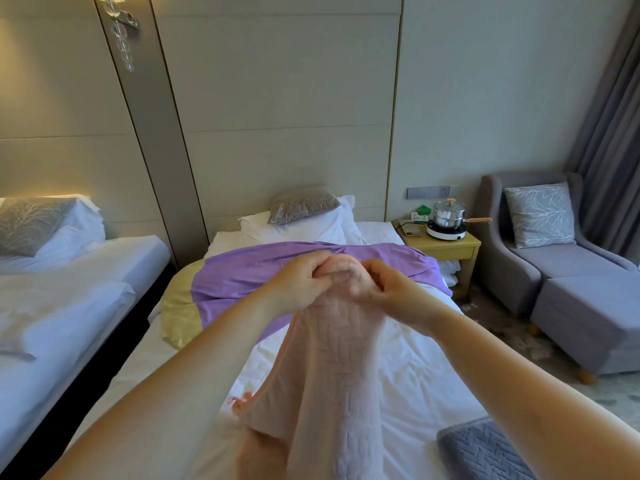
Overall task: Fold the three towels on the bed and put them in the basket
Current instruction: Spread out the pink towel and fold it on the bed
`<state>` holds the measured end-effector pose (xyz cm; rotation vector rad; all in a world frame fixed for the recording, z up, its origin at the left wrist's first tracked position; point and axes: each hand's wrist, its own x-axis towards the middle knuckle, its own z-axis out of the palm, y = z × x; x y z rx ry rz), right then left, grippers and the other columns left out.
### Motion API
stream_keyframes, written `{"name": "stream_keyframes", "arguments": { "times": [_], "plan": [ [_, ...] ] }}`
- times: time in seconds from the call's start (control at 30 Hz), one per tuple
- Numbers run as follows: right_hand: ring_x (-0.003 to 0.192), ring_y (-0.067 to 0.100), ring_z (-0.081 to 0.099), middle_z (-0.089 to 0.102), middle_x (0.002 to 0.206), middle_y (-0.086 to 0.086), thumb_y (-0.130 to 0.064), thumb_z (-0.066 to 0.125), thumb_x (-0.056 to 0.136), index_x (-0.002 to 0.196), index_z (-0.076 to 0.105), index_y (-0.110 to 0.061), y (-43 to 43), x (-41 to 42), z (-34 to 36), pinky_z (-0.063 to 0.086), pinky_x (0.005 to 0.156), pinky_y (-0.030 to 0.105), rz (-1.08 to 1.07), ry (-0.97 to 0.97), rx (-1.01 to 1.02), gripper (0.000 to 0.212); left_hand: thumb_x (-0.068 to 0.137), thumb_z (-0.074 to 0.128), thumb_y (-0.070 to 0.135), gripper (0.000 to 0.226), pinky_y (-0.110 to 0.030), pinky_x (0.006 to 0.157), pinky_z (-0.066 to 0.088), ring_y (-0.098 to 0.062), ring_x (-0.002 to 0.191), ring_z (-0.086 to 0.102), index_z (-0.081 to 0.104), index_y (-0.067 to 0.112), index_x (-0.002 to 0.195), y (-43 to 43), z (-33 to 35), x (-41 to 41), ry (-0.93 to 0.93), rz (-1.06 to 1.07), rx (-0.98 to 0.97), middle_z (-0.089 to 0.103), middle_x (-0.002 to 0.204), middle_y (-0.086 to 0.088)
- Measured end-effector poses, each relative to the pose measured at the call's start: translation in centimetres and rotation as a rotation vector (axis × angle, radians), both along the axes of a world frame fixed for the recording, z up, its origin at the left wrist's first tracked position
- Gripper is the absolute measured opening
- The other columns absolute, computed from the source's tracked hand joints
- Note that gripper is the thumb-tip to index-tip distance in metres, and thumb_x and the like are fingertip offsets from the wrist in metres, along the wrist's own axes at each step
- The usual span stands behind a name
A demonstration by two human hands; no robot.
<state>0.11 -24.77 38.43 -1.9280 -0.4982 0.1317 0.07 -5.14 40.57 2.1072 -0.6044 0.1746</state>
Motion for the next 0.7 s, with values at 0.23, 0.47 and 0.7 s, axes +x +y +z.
{"name": "stream_keyframes", "arguments": {
  "times": [0.23, 0.47, 0.7],
  "plan": [
    [0.09, -0.005, 0.065, 0.07, 0.098, -0.023, -0.065, 0.08, 0.051, 0.1, 0.062, -0.045, -3.7, 0.7, 0.4, 0.05, 0.076, 0.013, 0.101, 0.085, -0.2, 0.056, 0.095, 0.055, 0.018, 0.008, -0.014, 0.076, 0.041, -0.001, 0.084, 0.054, 0.062, 0.021, 0.1, 1.7, 5.6, 1.2, -0.115, 0.112, -0.083, 0.062, 0.092, 0.007],
    [0.083, -0.005, 0.06, 0.068, 0.088, -0.025, -0.048, 0.079, 0.067, 0.096, 0.065, -0.043, -7.8, 2.5, 3.1, 0.042, 0.06, 0.003, 0.018, -0.002, -0.474, 0.033, 0.095, 0.054, 0.014, 0.009, -0.012, 0.065, 0.042, -0.01, 0.08, 0.054, 0.062, 0.012, 0.099, 3.7, 10.1, 0.7, -0.273, 0.337, -0.095, 0.061, 0.089, 0.0],
    [0.049, 0.013, 0.05, 0.058, 0.057, 0.001, -0.037, 0.067, 0.084, 0.087, 0.067, -0.031, -10.9, 6.0, 6.1, 0.037, 0.045, 0.021, -0.226, -0.139, -0.122, 0.007, 0.092, 0.057, 0.028, 0.013, -0.025, 0.068, 0.045, -0.015, 0.082, 0.056, 0.062, 0.019, 0.101, 9.4, 10.9, 2.3, -0.309, 0.662, -0.114, 0.062, 0.092, 0.001]
  ]
}}
